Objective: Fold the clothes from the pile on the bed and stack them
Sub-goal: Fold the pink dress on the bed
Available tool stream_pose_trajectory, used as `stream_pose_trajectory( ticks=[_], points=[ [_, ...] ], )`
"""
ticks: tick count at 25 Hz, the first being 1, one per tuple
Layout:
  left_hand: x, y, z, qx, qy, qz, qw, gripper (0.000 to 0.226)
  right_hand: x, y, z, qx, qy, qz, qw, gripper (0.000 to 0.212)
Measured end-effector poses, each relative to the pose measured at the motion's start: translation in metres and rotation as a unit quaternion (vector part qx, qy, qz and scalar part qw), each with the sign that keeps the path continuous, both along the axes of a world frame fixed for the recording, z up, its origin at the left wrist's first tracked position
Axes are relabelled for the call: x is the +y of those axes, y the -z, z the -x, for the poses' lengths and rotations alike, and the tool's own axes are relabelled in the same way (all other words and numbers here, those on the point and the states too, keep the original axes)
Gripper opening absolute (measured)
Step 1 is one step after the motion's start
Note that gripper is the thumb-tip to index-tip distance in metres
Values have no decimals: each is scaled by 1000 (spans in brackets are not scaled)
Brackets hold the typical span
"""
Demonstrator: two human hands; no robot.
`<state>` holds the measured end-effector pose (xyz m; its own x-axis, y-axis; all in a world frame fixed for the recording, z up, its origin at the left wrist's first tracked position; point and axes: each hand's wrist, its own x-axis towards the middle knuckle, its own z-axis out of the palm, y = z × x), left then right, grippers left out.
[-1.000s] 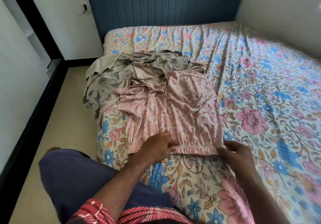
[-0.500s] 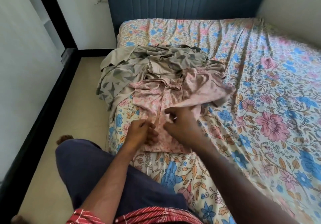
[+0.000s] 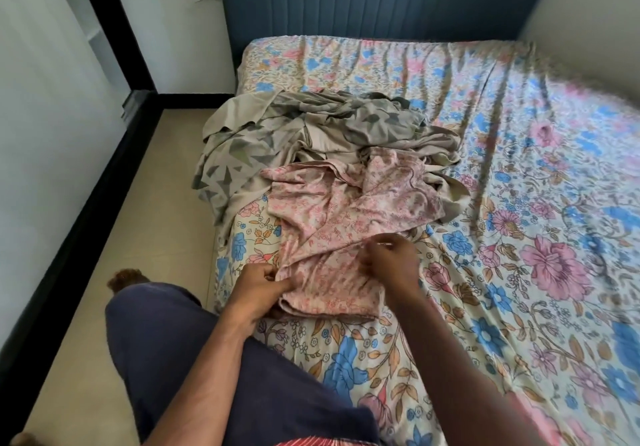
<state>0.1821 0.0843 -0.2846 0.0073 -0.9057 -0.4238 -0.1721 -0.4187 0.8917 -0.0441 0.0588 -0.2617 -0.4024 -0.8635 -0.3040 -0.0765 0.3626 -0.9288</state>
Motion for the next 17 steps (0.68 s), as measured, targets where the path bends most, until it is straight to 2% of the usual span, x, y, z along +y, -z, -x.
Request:
stream_pose_trajectory(
  ticks=[1, 3, 5, 7, 10, 12, 15, 17],
  points=[
    [-2, 1, 0, -5, -4, 2, 1000, 27, -12, 3, 19, -45, 75, -3, 996, 9],
    [-5, 5, 0, -18, -8, 1, 1000, 24, -34, 3, 39, -131, 161, -2, 978, 13],
    [-6, 9, 0, -21, 0, 3, 1000, 25, -51, 0, 45, -202, 206, -8, 957, 13],
    [-5, 9, 0, -18, 9, 3, 1000, 26, -64, -3, 49, -232, 233, -15, 944, 18],
    [-3, 7, 1, -19, 11, 7, 1000, 26, -80, -5, 61, -207, 263, -21, 942, 17],
    [-5, 8, 1, -46, 3, 42, 998, 27, -89, -7, 69, -197, 263, -9, 945, 18],
    [-16, 6, 5, -110, -3, 132, 985, 34, -107, -16, 71, -177, 248, 61, 950, 25],
    [-21, 2, 6, -119, 37, 150, 981, 28, -131, -33, 55, -98, 202, 128, 966, 16]
  ],
)
